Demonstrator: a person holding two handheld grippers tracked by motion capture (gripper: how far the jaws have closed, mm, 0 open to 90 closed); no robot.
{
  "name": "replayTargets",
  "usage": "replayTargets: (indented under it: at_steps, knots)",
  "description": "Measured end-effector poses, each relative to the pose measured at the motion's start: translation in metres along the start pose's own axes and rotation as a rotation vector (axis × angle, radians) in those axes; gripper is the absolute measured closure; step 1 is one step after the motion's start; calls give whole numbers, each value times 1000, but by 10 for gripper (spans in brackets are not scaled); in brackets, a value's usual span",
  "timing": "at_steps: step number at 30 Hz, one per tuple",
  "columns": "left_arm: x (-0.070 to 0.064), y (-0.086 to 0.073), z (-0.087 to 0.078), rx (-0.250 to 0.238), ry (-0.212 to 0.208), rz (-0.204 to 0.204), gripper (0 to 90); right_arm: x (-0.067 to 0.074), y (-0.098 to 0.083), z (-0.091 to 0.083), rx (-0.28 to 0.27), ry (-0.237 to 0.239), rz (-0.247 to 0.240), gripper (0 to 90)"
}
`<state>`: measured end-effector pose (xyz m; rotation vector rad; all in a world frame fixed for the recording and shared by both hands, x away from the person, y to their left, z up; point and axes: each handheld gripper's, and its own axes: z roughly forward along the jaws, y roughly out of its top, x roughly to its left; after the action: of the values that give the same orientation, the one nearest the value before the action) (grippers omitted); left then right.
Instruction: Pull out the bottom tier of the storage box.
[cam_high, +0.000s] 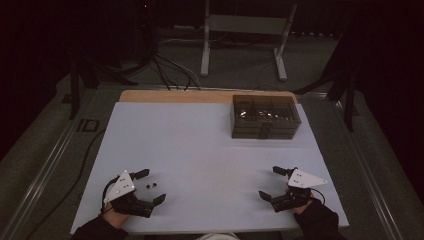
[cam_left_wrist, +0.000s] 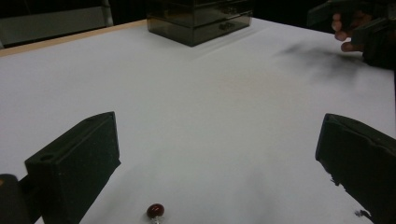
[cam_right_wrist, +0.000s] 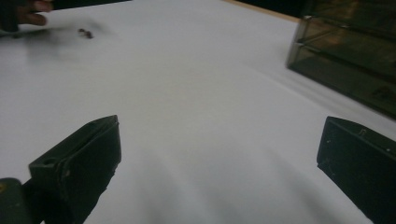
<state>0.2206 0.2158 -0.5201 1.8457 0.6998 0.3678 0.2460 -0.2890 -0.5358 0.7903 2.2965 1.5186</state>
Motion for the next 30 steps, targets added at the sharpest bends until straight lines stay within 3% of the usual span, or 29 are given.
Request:
replayTargets:
  at_steps: [8,14,20,30]
  knots:
    - [-2,1,-1,-14,-4,1,9,8,6,4,-5,29,-11,0]
    - [-1,1,2,-1,-13,-3,9,14,18,1,-40,46,-9,0]
    - [-2,2,1,-10,-14,4,9,22,30,-4,-46,45,-58,0]
    - [-2,1,3,-6,-22,4,9,18,49,-4,-67,27,-117,0]
